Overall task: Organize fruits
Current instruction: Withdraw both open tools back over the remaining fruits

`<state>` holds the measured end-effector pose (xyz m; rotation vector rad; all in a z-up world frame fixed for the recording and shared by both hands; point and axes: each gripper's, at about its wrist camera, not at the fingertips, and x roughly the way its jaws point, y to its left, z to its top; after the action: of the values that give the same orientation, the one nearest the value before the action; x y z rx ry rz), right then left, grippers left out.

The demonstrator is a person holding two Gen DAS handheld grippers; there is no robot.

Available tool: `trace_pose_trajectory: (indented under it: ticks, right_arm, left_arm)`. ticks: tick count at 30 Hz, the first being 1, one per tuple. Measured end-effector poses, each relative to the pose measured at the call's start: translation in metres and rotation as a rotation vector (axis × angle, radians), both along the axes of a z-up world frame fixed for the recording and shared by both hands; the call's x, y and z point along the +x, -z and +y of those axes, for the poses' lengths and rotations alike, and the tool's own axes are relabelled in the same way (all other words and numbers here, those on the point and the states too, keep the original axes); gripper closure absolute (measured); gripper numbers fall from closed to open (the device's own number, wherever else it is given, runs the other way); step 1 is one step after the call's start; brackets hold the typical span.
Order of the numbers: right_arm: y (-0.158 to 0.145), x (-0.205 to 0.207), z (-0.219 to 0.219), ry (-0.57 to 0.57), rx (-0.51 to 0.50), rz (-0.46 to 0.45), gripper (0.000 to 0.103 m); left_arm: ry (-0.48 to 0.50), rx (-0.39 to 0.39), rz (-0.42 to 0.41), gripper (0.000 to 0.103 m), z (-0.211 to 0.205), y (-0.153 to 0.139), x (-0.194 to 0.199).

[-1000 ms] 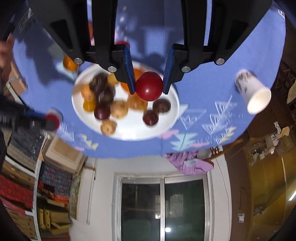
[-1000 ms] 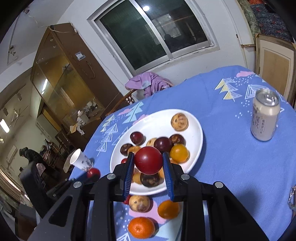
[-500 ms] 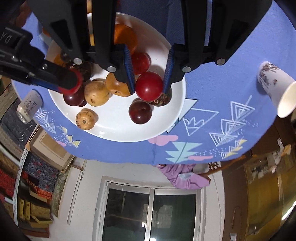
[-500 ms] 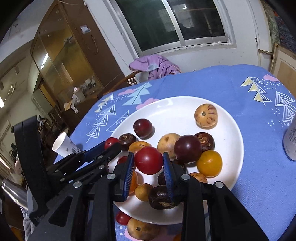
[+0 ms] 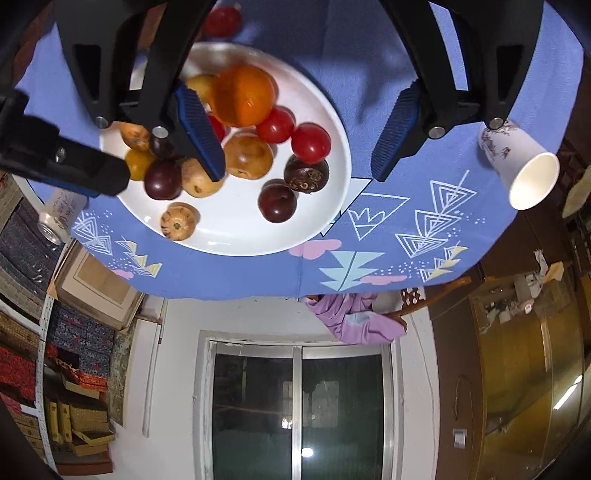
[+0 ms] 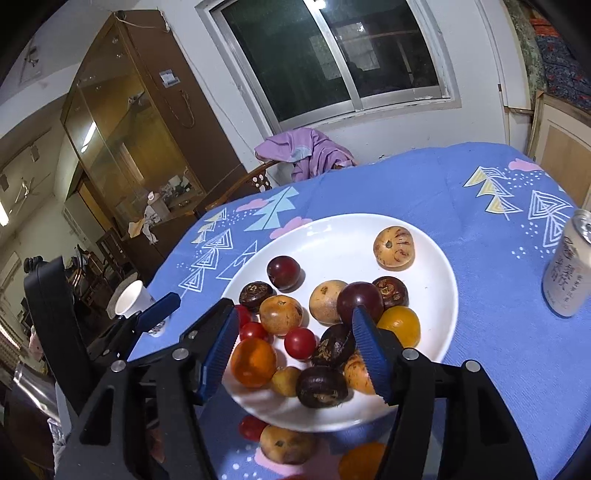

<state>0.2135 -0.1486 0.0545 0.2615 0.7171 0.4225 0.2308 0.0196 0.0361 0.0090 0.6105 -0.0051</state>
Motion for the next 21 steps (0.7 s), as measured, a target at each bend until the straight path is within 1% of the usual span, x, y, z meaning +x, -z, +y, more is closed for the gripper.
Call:
trace_pose_trajectory:
  ticks: [1,5,7,11,13,17,21]
  right_arm:
    - [-0.003,-0.008,-0.004,0.003,0.004,-0.008,0.036]
    - [-0.008,-0.037,-0.018,0.012,0.026,-0.029,0.032]
    - [-0.004,-0.053,-0.028,0.021,0.042,-0.028,0.027]
    - [0.01,-0.084,-0.045,0.035,0.054,-0.022,0.027]
    - [0.018,-0.095,-0.052,0.044,0.056,-0.014,0.025]
    - [0.028,-0.101,-0.058,0.058,0.047,0.012,0.022]
    - [0.028,-0.1,-0.056,0.052,0.025,0.005,0.022]
  left_arm:
    - [0.003,0.016,-0.012,0.015,-0.004,-0.001,-0.012]
    - [0.004,0.087,-0.027,0.01,-0.013,0.003,-0.051]
    - [0.007,0.09,-0.014,0.009,-0.014,0.008,-0.069]
    - [0.011,0.081,-0.003,0.008,-0.017,0.016,-0.098]
    - [0.014,0.093,-0.008,0.006,-0.019,0.018,-0.109]
    - [0.015,0.129,-0.017,0.005,-0.024,0.022,-0.116]
    - [0.018,0.143,0.008,0.005,-0.026,0.028,-0.11]
